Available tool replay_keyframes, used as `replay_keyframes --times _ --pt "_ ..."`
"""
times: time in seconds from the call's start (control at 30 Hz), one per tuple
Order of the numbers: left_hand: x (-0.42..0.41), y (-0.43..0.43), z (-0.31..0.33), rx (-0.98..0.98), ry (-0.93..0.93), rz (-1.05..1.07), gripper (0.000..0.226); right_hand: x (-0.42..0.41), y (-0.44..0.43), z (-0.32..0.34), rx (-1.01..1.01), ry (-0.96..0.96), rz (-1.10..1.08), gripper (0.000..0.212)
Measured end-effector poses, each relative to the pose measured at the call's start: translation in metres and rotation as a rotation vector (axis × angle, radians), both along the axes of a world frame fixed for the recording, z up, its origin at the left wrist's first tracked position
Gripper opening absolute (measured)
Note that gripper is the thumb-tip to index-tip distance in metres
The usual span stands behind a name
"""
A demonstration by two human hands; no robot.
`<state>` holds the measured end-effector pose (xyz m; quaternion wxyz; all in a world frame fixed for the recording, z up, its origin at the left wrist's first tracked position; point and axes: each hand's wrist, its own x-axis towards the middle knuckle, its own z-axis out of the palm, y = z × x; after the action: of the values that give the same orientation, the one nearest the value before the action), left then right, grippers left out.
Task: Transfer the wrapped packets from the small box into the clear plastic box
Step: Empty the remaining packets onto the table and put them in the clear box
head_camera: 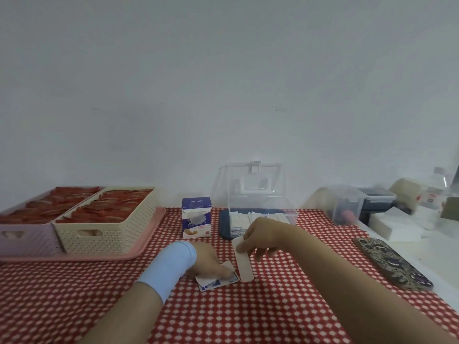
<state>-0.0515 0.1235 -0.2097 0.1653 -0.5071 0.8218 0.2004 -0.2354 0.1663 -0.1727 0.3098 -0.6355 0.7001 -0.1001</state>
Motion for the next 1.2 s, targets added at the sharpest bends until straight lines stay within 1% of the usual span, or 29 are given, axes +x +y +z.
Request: replay_keyframes --times 0.07,0.13,0.17,0.3,0.37,0.43,0.47,0.5,0.57,0.63,0.7,0.83,0.9,0.97,1.03,1.1,1.13,1.2 --pt "0.001 -0.001 0.003 -0.036 0.016 0.022 0.056 0.002 0.000 -0.001 0.036 0.025 0.004 0.033" --pt "0.002 -0.002 0.004 -0.055 0.014 0.004 0.041 0.004 0.000 -0.002 0.048 0.048 0.005 0.035" --pt "0.002 0.000 0.005 -0.063 0.005 -0.019 0.037 0.005 0.001 -0.001 0.055 0.058 0.011 0.036" --pt "-0.005 0.011 0.007 -0.103 -0.064 -0.072 0.048 0.006 0.005 -0.002 0.070 0.072 0.043 0.035" --pt "-0.004 0.010 0.006 -0.065 -0.066 -0.067 0.052 0.005 0.006 -0.001 0.055 0.067 0.055 0.033" --pt "-0.001 0.008 0.005 -0.023 -0.030 -0.064 0.049 0.003 0.008 0.000 0.035 0.045 0.050 0.031" --pt "0.001 0.006 0.003 -0.025 0.020 -0.048 0.046 0.002 0.009 0.001 0.028 0.021 0.045 0.030" --pt "0.004 0.005 0.003 -0.044 0.110 -0.015 0.040 0.000 0.009 0.001 0.022 -0.015 0.040 0.028" --pt "0.007 0.003 -0.001 -0.075 0.397 0.098 0.025 -0.003 0.010 0.002 -0.001 -0.111 0.032 0.021" --pt "0.007 0.003 -0.004 -0.002 0.688 0.203 0.019 -0.006 0.009 0.001 -0.062 -0.206 0.014 0.016" --pt "0.005 0.004 -0.005 0.113 0.858 0.254 0.025 -0.006 0.009 0.000 -0.119 -0.292 -0.022 0.015" --pt "-0.003 0.003 -0.002 0.203 1.041 0.249 0.039 -0.006 0.008 -0.002 -0.185 -0.362 -0.040 0.015" --pt "-0.008 0.004 0.002 0.258 1.122 0.255 0.036 -0.008 0.008 -0.003 -0.238 -0.408 -0.065 0.015" --pt "-0.013 0.003 0.008 0.310 1.187 0.261 0.027 -0.009 0.005 -0.003 -0.267 -0.536 -0.098 0.015" --pt "-0.019 0.002 0.016 0.347 1.262 0.270 0.031 -0.010 0.003 0.003 -0.285 -0.655 -0.104 0.014" --pt "-0.026 0.001 0.026 0.413 1.343 0.276 0.041 -0.013 -0.002 0.011 -0.321 -0.696 -0.097 0.021" --pt "-0.028 0.001 0.032 0.451 1.377 0.267 0.042 -0.016 -0.005 0.015 -0.337 -0.711 -0.082 0.024" --pt "-0.032 0.002 0.046 0.545 1.430 0.226 0.037 -0.022 -0.009 0.024 -0.348 -0.737 -0.054 0.022"
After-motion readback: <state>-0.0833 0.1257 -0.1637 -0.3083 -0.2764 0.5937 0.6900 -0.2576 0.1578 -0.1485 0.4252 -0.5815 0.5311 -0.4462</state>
